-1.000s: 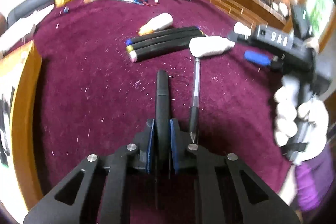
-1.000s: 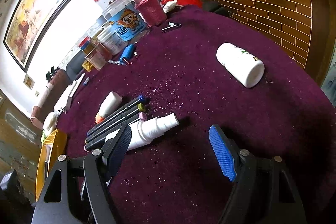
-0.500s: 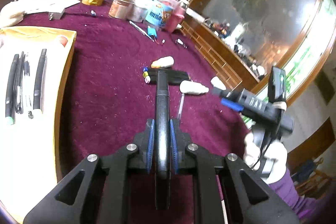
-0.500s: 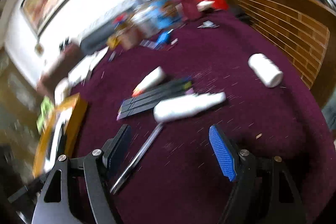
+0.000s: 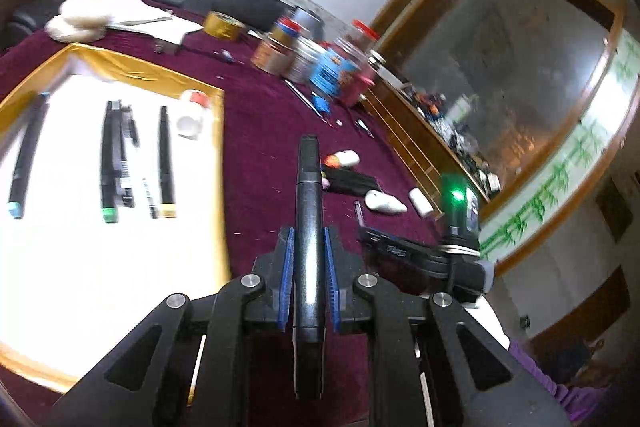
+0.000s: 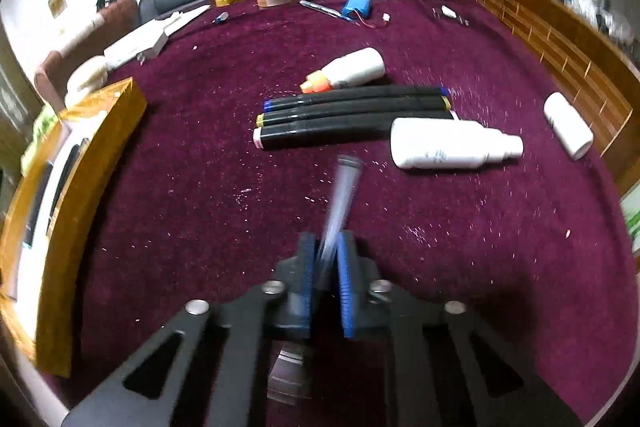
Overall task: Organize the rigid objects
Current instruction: 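Grasp a clear pen with the right tool while the left tool carries its marker toward the tray, then lower the held marker and pens into the white tray and open both tools, then grasp the orange-capped white glue bottle with the left tool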
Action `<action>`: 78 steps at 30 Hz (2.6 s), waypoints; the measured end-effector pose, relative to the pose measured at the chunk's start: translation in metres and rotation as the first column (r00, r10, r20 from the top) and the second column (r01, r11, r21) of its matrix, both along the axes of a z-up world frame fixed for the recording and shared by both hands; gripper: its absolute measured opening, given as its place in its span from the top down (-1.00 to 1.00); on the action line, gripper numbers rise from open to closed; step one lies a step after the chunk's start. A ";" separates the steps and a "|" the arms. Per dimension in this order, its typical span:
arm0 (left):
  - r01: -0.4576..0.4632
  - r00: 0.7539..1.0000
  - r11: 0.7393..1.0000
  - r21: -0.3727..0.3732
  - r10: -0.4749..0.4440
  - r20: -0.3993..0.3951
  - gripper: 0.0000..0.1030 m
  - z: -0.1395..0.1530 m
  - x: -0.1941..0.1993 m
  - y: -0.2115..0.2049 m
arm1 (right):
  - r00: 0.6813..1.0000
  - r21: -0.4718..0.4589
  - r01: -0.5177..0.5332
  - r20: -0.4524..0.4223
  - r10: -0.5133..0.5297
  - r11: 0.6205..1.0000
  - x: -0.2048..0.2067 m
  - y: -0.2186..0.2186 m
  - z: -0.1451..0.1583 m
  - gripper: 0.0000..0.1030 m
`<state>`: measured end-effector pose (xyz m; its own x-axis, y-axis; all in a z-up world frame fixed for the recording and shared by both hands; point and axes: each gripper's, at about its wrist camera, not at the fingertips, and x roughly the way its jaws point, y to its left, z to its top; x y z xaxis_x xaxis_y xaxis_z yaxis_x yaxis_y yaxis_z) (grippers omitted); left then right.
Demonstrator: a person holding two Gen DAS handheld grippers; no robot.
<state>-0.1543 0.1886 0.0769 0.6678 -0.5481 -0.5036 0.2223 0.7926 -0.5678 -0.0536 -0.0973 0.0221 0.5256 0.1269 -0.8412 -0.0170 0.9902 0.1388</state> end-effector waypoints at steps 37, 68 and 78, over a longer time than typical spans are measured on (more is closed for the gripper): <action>-0.268 0.897 0.951 0.154 0.305 -0.320 0.76 -0.059 0.118 0.143 | 0.892 0.482 -0.349 -0.091 0.443 0.803 0.053 0.239 0.029 0.85; -0.188 0.982 0.981 0.044 0.188 -0.012 -0.13 0.020 0.013 0.025 | 0.904 0.070 -0.243 0.378 0.199 0.968 -0.011 0.068 0.087 -0.10; -0.113 0.990 0.983 0.145 0.124 -0.068 -0.13 0.017 0.024 -0.044 | 0.935 0.275 0.116 0.295 -0.198 0.955 0.014 -0.106 0.056 -0.10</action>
